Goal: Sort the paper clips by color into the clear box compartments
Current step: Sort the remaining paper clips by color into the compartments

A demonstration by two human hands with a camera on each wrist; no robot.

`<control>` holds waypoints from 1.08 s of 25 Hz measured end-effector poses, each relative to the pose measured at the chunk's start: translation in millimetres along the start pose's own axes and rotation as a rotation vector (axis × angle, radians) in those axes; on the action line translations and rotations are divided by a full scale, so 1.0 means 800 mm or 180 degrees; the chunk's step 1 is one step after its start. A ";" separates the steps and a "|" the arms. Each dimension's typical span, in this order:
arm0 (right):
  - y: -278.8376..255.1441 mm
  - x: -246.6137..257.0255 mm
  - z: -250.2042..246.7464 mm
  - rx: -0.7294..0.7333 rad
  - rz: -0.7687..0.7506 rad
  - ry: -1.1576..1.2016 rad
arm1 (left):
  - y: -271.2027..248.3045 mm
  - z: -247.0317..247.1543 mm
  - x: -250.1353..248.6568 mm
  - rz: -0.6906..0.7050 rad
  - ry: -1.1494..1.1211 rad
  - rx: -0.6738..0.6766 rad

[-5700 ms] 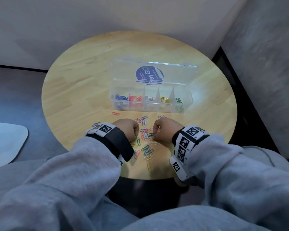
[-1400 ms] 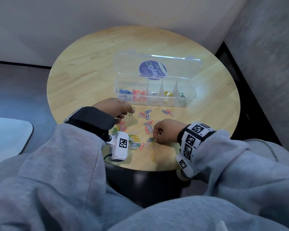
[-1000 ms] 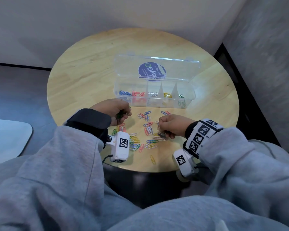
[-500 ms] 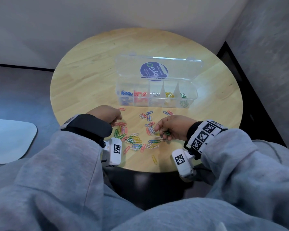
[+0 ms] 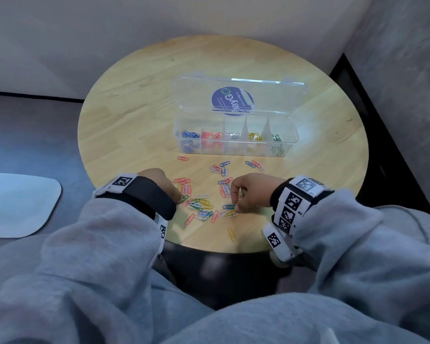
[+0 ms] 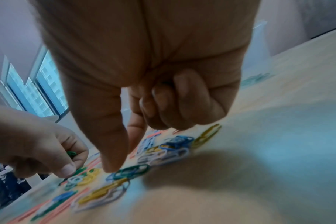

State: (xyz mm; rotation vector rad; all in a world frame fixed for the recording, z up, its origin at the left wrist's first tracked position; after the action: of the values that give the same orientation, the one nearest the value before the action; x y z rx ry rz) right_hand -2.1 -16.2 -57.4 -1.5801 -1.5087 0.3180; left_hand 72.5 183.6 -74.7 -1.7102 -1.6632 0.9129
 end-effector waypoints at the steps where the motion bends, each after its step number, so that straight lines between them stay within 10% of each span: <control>1: 0.001 0.000 0.002 -0.0004 -0.0013 -0.0035 | -0.001 0.001 -0.002 -0.0001 -0.0005 -0.0010; 18: 0.012 -0.015 -0.005 -0.0338 -0.0002 -0.0030 | 0.010 0.003 -0.024 0.0639 -0.0191 0.0021; 27: 0.007 -0.029 -0.014 -0.0333 0.0050 0.0426 | -0.020 -0.016 -0.040 0.1130 -0.3064 0.0530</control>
State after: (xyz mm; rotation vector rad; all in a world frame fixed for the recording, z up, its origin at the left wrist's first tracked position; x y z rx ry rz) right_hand 3.9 -40.9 -64.2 -1.6620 -1.4298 0.1410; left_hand 73.1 153.1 -52.0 -1.5553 -1.7380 2.2293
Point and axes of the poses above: each hand's wrist, its own y-axis towards the middle knuckle, its own z-axis out of the palm, x = y × z, the point moved 7 cm from there along y, towards the middle knuckle, and after that the axes turned 11 degrees about x, right-handed, at the moved point
